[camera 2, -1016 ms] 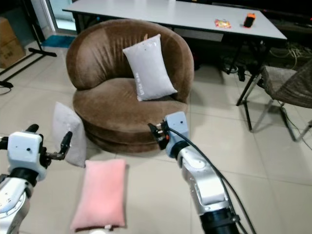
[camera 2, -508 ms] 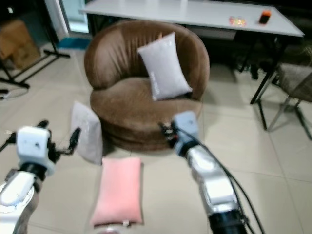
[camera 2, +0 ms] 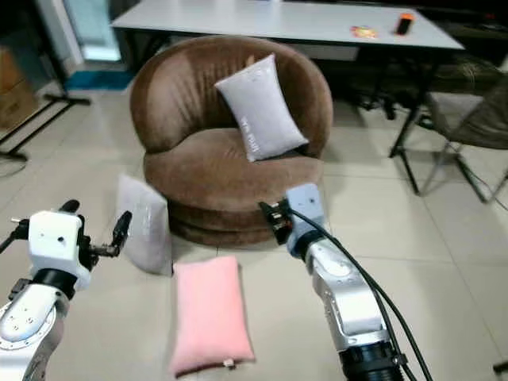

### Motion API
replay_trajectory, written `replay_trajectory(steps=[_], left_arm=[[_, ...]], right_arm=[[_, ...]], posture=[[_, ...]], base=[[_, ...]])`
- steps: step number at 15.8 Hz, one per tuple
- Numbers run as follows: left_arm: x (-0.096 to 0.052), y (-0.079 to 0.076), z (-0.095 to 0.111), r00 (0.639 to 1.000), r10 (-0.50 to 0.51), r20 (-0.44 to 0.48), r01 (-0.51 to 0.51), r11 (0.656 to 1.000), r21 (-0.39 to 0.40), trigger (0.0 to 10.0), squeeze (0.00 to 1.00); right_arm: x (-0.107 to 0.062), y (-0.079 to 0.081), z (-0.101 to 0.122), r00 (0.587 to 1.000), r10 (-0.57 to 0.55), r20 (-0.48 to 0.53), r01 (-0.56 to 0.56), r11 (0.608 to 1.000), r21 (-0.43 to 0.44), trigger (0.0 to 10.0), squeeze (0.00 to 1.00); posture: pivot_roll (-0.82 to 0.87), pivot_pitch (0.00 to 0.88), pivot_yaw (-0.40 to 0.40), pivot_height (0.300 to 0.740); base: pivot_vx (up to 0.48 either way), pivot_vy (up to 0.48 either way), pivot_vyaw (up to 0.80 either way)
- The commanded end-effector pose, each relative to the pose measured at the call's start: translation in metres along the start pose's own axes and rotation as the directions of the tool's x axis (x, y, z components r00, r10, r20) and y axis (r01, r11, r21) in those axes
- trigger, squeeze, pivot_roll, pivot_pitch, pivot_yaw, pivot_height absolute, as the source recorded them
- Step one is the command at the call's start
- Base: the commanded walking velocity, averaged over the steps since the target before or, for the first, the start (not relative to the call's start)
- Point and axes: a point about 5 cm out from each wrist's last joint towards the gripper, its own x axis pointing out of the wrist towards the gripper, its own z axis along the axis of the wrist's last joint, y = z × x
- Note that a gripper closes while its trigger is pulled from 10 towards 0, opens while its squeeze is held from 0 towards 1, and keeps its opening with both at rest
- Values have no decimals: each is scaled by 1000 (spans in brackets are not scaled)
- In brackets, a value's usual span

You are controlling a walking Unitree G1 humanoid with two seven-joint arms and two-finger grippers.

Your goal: Move the pillow to the sofa from floor

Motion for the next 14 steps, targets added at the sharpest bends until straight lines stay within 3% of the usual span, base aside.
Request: replay_trajectory(steps=[1,9,14], left_arm=[[0,4,0,1000,12,-1,-12,1000,13,10000,0],[-2,5,-1,1000,20,0,-20,1000,16,10000,0],[-2,7,0,1000,23,0,-23,1000,20,10000,0]], right_arm=[[2,6,6,999,24,21,-24,1000,-8,10000,0],[3,8,5,999,48,20,-48,999,-18,10000,0],[5,9,6,998,53,29,-53,999,-10,10000,0]], posture=[[58,0,-17,740],[69,0,-28,740],[72,0,-21,740]], base=[[0,386,-800],[0,386,-766],[0,386,0]])
